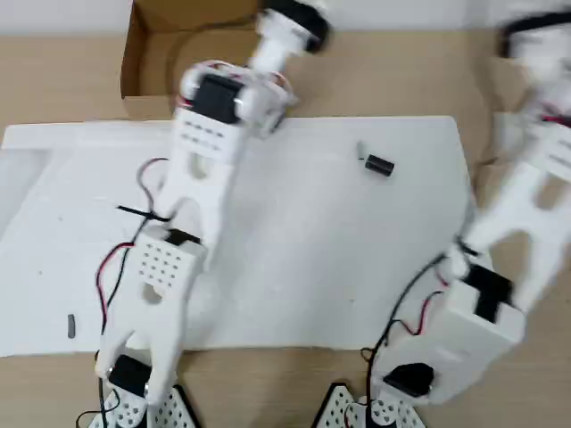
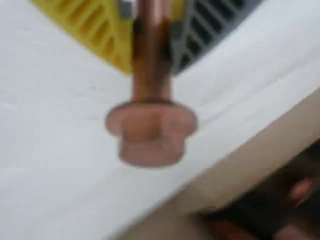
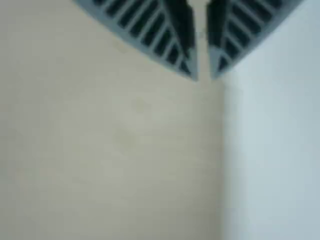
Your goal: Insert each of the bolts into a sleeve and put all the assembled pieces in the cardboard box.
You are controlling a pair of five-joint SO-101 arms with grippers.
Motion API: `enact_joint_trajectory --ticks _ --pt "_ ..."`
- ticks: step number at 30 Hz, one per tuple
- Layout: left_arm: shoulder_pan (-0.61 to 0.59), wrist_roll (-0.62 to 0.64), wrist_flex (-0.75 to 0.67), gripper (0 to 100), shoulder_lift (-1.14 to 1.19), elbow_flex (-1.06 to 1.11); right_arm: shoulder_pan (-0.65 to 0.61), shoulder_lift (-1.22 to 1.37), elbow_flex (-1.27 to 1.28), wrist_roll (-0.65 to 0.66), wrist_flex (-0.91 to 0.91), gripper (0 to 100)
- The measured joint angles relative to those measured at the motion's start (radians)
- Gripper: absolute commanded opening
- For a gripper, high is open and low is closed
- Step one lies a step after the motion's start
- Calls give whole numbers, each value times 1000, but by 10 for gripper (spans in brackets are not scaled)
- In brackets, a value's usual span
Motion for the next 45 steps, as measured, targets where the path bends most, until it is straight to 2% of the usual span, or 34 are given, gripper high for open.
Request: enact_joint_trajectory --ticks 3,6,9,12,17,20,27,36,40,45 --pt "-118 157 2 2 -32 -6 -192 52 95 68 0 12" --pt "-235 255 3 2 -109 2 -285 138 120 94 -32 12" --pt "-298 278 3 2 -239 118 -296 229 94 115 -48 12" --pt "-319 293 3 5 -400 331 -295 319 17 184 -28 18" --pt "-356 308 3 11 -735 773 -296 387 -143 361 -2 157" --pt "-388 310 -17 11 -925 999 -296 387 -196 419 -2 145" --pt "-496 315 -269 11 -1263 1533 -348 448 -180 453 -2 143" --pt "-505 315 -647 3 -1772 2194 -376 489 -97 489 0 143" --pt "-505 315 -776 3 -1927 2412 -376 506 -58 489 0 143" --pt "-508 315 -836 3 -2027 2562 -367 534 -52 489 0 144"
